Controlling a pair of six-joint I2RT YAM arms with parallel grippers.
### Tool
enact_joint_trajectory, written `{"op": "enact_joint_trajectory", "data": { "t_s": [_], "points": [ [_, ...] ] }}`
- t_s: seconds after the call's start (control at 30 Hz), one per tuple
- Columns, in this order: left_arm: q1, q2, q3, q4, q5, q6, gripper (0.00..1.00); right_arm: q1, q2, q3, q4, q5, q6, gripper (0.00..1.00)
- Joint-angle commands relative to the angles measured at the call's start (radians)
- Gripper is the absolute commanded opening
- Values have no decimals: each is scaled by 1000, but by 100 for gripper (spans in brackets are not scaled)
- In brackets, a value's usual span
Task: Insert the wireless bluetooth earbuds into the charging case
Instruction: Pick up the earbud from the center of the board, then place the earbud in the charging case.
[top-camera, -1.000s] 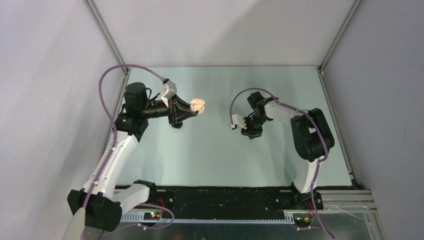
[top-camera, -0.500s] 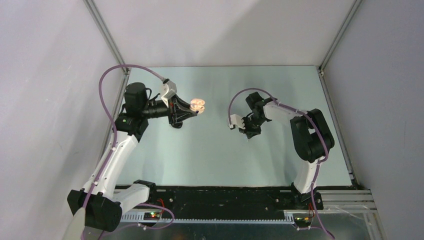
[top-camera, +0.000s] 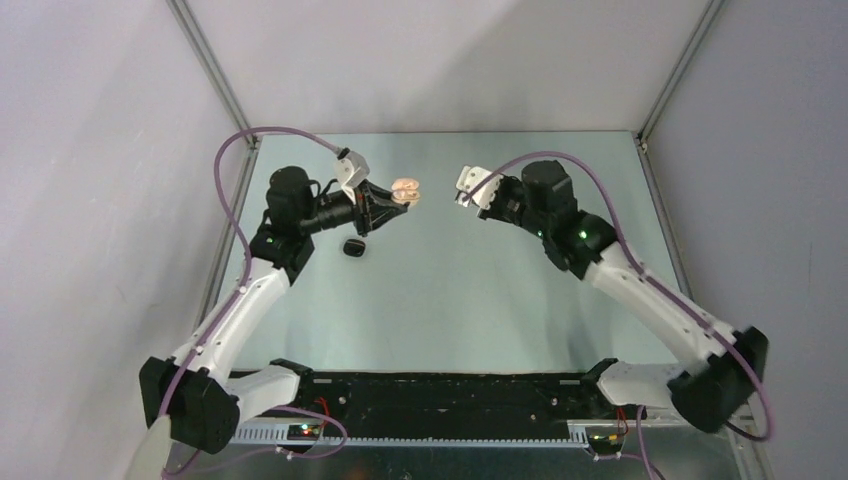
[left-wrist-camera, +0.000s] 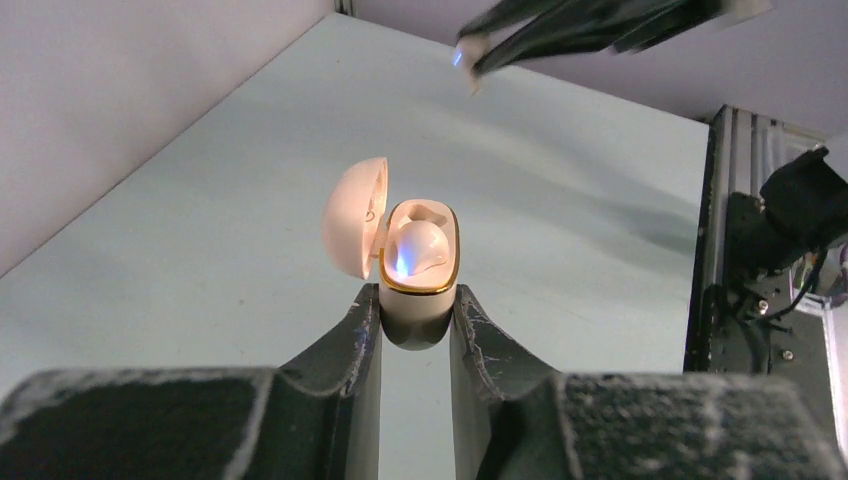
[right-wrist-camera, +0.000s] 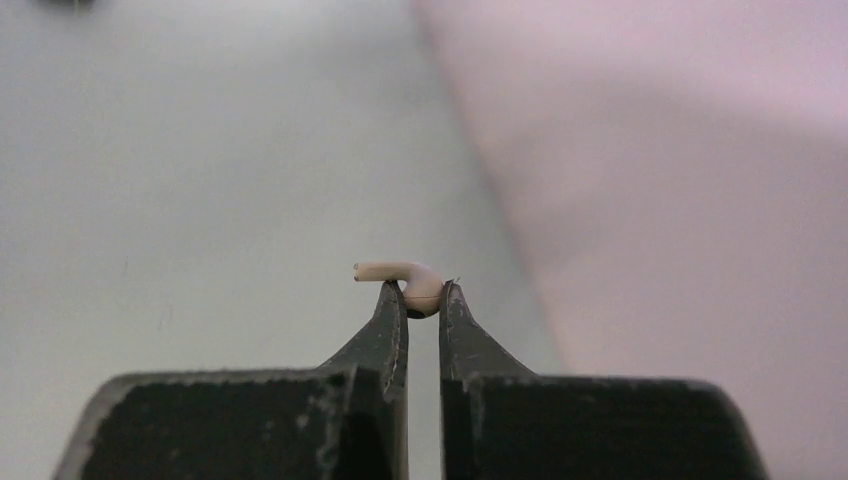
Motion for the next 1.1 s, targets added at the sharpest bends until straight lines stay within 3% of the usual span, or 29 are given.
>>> {"op": "enact_joint_trajectory", "data": {
  "t_s": [0.0,0.17,0.4,1.07],
  "points": [
    [-39,9,-43,324,-69,-156,0,158,-129,-32,318,265,58,0],
    [-58,9,-110,493,-86,-284,0,341,-183,-171,638,362,-134,0],
    [-80,-25,-178,562,-40,-304,0,431,-131,-173,768,354,-288,0],
    [-109,-60,-216,667,-55,-421,0,414,-109,-168,670,241,-344,0]
  ]
}}
